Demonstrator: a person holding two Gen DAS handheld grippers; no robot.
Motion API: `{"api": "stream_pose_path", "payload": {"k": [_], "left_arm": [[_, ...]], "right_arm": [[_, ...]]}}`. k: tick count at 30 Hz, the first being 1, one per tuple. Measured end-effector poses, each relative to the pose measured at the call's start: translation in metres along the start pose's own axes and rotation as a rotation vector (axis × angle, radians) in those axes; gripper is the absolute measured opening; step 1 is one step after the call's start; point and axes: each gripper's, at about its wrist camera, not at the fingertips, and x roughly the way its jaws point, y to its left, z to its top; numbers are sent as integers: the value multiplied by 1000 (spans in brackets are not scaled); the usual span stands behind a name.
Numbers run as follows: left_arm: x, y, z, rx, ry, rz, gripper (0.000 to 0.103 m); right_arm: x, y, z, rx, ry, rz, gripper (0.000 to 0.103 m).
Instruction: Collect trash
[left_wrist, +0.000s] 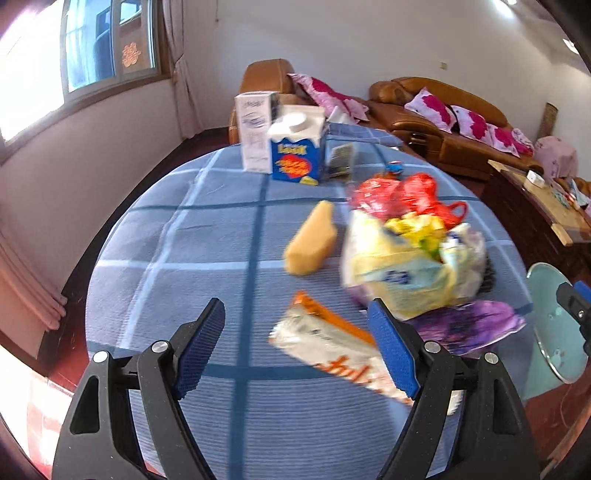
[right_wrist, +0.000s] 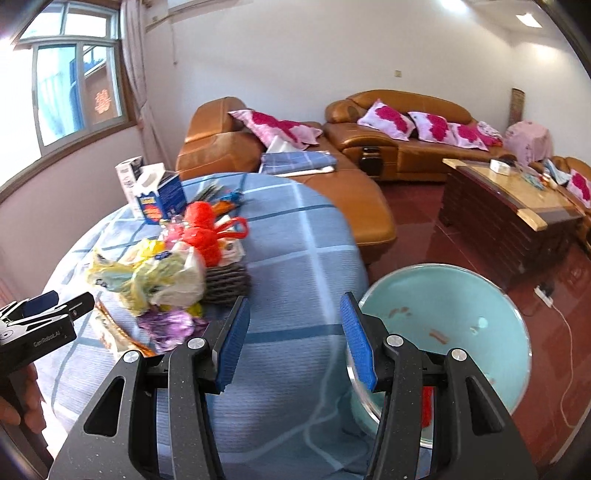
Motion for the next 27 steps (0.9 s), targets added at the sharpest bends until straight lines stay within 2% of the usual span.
{"api": "stream_pose_path", "payload": {"k": [7, 15, 19, 21, 23, 27], "left_arm": [[18, 17, -4, -20, 33, -6, 77], [34, 13, -4, -27, 72, -87, 75], [50, 6, -6, -32, 141, -135, 68], [50, 3, -8, -32, 140, -138, 65], [49, -2, -8, -6, 138, -149, 56], [50, -9, -9, 23, 130, -125, 50]], "right_arm": [[12, 25, -1, -44, 30, 37, 51], [23, 41, 2, -72, 47, 45, 51], [28, 43, 1, -73, 61, 37, 51], [28, 41, 1, -71, 59, 33, 51], [29, 40, 2, -63, 60, 28, 51], [32, 37, 2, -54, 69, 30, 51]]}}
